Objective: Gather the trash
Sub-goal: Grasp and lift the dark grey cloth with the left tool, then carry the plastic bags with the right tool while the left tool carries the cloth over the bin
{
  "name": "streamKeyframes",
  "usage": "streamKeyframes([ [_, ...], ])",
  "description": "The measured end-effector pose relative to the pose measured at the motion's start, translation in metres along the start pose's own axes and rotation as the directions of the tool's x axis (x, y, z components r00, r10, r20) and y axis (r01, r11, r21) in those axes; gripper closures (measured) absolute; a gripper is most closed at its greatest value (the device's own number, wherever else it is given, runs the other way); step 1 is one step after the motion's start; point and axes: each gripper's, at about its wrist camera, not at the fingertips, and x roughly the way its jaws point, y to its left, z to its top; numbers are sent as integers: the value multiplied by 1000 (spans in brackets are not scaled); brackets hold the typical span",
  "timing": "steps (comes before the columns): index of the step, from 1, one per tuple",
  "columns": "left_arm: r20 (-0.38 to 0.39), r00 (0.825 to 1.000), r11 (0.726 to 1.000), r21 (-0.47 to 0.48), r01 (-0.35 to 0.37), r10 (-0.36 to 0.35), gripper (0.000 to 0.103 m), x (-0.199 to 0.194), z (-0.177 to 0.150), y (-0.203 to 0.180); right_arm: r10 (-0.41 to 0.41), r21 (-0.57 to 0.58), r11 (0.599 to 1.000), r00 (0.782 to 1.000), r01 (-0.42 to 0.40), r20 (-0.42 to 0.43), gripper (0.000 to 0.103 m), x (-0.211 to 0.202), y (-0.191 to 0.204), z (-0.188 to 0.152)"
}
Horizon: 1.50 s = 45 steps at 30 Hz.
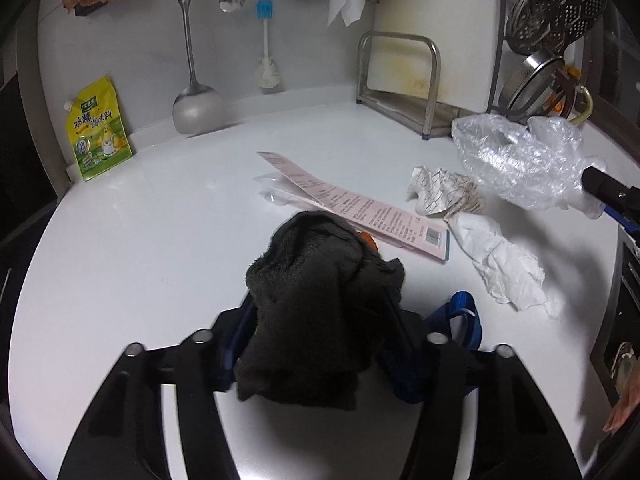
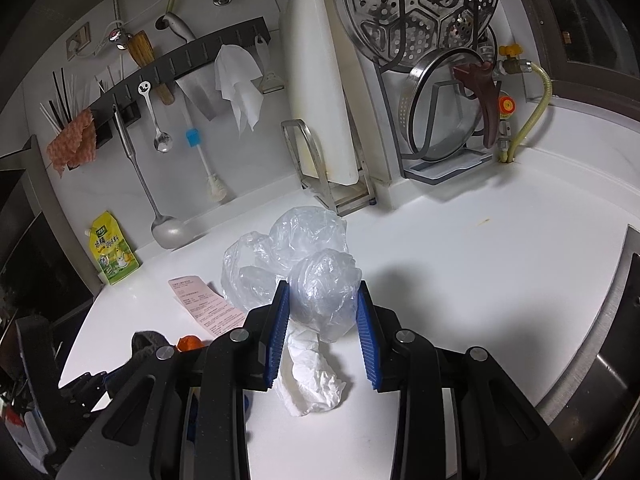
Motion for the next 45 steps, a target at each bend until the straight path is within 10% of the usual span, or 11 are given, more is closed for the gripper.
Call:
streamKeyframes([
  [10, 44, 999, 999, -31, 29, -28, 82, -19, 15, 11, -3, -3, 1000, 1000, 3, 6, 71, 0, 1, -2],
  [45, 179, 984, 1000, 13, -13, 11, 83, -161, -66, 34, -33, -118, 992, 994, 45, 104, 71, -125, 33, -73],
])
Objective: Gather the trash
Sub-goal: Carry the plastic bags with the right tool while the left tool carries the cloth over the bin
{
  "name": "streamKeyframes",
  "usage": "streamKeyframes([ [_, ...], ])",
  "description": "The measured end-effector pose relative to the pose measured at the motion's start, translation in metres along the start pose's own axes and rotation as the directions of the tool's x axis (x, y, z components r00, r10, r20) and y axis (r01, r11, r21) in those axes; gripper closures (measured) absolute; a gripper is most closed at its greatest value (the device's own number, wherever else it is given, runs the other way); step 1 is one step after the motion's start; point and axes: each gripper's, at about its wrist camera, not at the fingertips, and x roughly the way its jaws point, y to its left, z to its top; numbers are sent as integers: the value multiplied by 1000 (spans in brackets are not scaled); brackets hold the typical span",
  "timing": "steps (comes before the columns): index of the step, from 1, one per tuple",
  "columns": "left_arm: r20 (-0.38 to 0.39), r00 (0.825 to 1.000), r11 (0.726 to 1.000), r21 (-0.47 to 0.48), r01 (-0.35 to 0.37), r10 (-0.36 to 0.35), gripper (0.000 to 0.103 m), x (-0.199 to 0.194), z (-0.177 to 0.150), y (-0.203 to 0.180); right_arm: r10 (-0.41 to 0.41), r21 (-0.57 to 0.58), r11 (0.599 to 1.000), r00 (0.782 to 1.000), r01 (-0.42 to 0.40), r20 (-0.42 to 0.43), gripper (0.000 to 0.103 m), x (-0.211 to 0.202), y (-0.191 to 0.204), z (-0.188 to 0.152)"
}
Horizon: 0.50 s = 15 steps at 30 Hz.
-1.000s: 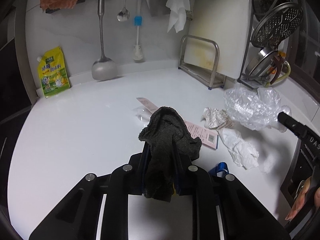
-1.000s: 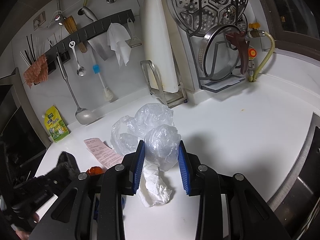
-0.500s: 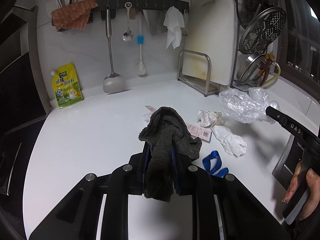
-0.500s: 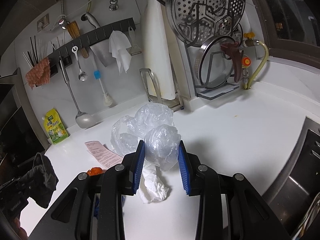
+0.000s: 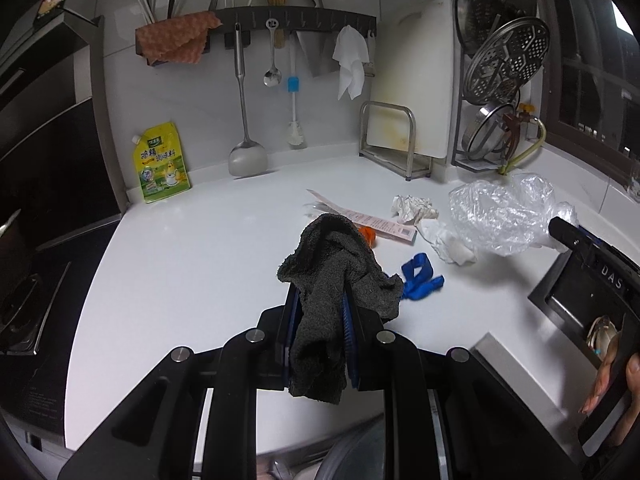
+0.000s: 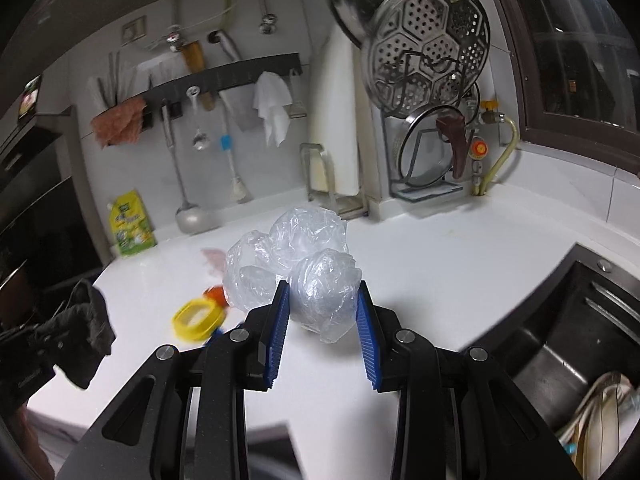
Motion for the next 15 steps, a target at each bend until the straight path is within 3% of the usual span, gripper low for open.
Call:
streamKeyframes([
  [5, -7, 1000, 1000, -17, 26, -26, 83, -20, -19, 4, -7, 4, 1000, 1000, 7, 7, 71, -34, 20, -29],
  [15, -16, 999, 999, 7, 52, -52, 83, -55, -69, 12, 29, 56, 998, 998, -25, -62, 71, -83, 50, -99],
])
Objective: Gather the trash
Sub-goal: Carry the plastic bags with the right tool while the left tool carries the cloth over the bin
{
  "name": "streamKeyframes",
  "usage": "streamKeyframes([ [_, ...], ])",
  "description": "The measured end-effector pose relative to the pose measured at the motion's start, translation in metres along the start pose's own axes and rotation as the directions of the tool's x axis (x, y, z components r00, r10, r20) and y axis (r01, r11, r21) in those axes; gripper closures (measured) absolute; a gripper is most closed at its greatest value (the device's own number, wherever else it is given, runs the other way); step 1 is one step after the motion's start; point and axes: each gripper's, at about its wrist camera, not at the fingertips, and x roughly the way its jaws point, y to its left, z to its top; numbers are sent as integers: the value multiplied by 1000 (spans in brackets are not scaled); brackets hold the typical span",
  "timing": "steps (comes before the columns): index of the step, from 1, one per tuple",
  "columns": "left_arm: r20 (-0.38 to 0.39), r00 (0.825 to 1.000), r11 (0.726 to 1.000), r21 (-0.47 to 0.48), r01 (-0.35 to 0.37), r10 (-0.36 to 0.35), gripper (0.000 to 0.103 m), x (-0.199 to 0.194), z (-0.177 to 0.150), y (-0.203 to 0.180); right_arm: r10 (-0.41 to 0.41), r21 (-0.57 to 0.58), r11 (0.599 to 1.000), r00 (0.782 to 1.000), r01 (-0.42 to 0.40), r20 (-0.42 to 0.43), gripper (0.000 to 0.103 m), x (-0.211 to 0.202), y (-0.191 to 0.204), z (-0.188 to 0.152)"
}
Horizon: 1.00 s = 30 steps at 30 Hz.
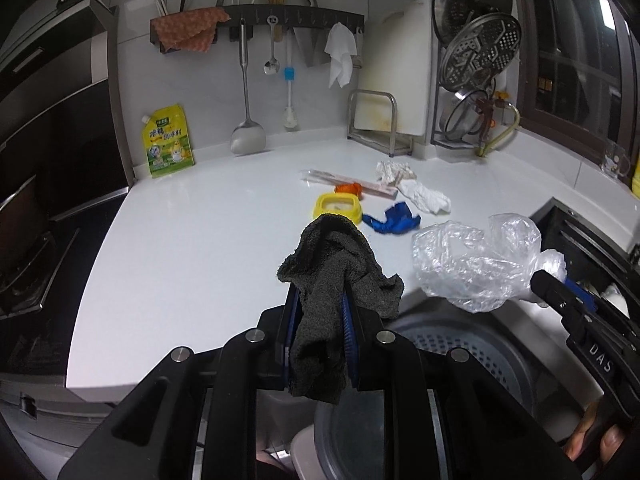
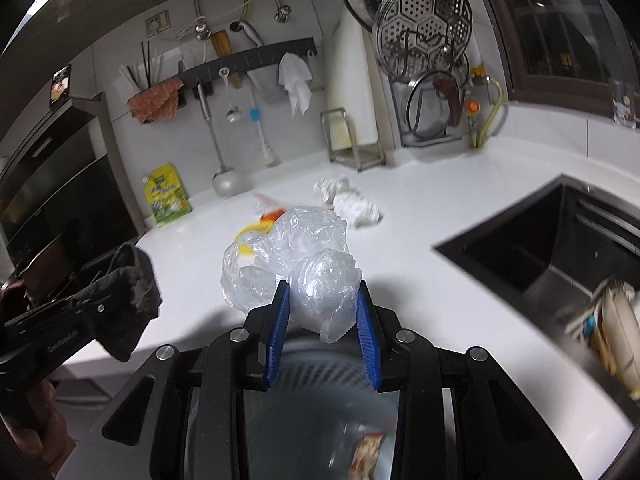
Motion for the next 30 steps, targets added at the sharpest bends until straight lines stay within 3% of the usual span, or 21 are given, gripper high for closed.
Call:
streamKeyframes([
  [18, -68, 989, 991, 19, 129, -128, 83, -18, -52, -17, -61, -16, 998, 996, 60, -68, 71, -57, 11, -55],
  [30, -175, 970, 984, 39, 176, -167, 83, 1, -76, -34, -69, -12, 998, 983, 68, -169, 71, -40, 5, -80],
])
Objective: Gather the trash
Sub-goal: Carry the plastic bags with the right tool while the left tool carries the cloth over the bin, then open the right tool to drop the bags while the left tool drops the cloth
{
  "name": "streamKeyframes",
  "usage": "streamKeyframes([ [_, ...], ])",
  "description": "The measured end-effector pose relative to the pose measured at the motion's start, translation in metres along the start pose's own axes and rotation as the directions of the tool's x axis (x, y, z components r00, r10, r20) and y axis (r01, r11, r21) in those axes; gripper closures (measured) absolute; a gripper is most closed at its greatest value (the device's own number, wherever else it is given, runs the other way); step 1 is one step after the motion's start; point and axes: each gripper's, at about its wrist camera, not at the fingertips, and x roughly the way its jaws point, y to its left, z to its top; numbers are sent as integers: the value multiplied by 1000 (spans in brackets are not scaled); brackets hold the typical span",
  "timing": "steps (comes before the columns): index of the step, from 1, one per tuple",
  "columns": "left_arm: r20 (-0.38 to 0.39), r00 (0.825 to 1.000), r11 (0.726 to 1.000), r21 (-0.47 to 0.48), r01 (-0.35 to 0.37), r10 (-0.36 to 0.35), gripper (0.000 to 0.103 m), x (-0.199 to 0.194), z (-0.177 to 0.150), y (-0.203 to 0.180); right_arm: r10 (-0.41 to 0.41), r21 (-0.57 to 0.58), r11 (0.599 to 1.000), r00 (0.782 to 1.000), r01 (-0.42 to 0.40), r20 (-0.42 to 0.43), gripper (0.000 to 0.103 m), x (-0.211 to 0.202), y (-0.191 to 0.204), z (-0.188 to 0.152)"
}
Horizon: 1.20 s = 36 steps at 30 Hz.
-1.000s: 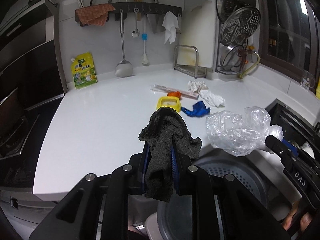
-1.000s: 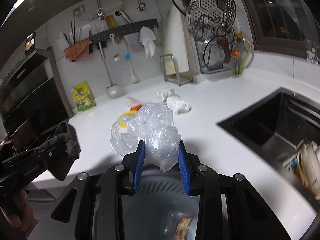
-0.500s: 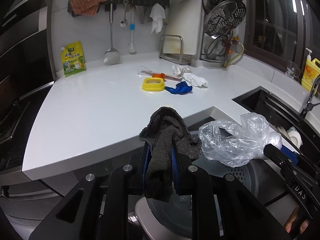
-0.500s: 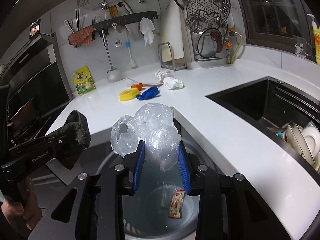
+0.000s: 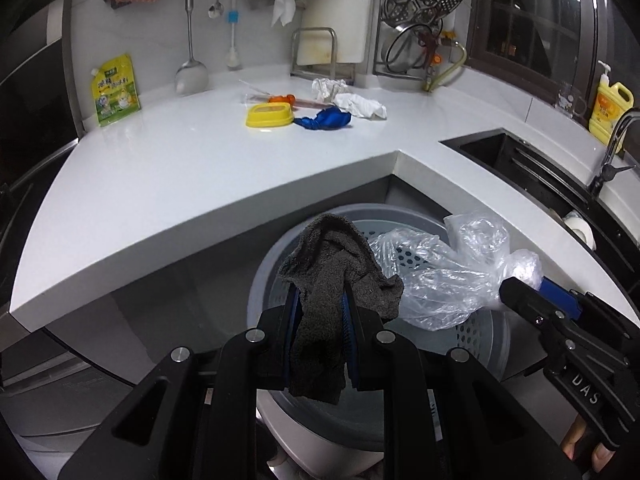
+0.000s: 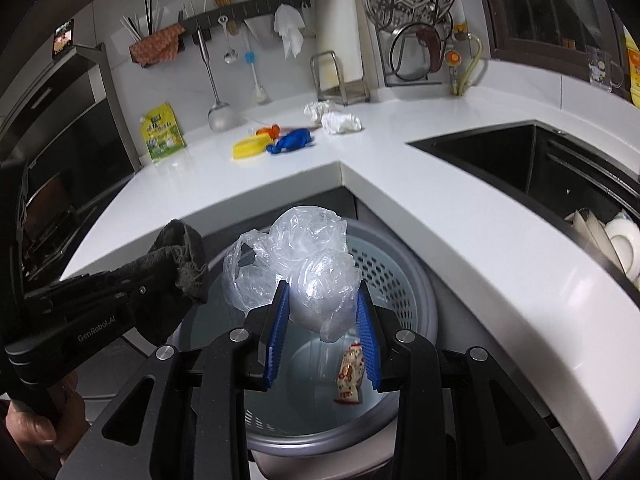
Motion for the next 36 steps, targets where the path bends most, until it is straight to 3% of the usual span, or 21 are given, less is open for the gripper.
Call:
streamKeyframes([
  [10, -77, 997, 1000, -14, 17, -18, 83, 25, -9, -1, -11, 22, 1000, 998, 12, -66, 71, 20, -9, -10],
  [23, -110, 994, 1000, -17, 20, -22, 79, 33, -16, 1, -13, 20, 1000, 993, 16, -116, 70, 35, -9, -13],
  [26, -108, 994, 1000, -21, 19, -21, 73, 33, -15, 4, -17, 18, 1000, 993, 19, -114, 69, 36, -9, -11],
  [27, -106, 994, 1000, -23, 15, -18, 65, 33, -15, 4, -19, 19, 1000, 993, 21, -113, 66, 36, -9, -11],
  [28, -102, 995, 1000, -25, 8, -11, 58, 33, -14, 5, -22, 23, 999, 994, 25, -111, 56, 35, -10, -10],
  [29, -96, 995, 1000, -28, -1, -2, 40, 32, -14, 6, -22, 27, 999, 994, 25, -106, 46, 35, -10, -10],
  [30, -81, 997, 999, -32, -13, 10, 30, 29, -13, 7, -21, 30, 999, 995, 24, -98, 46, 33, -11, -9],
  [36, -69, 997, 998, -51, -31, 27, 30, 26, -9, 14, -26, 35, 999, 996, 29, -86, 46, 30, -12, -7],
])
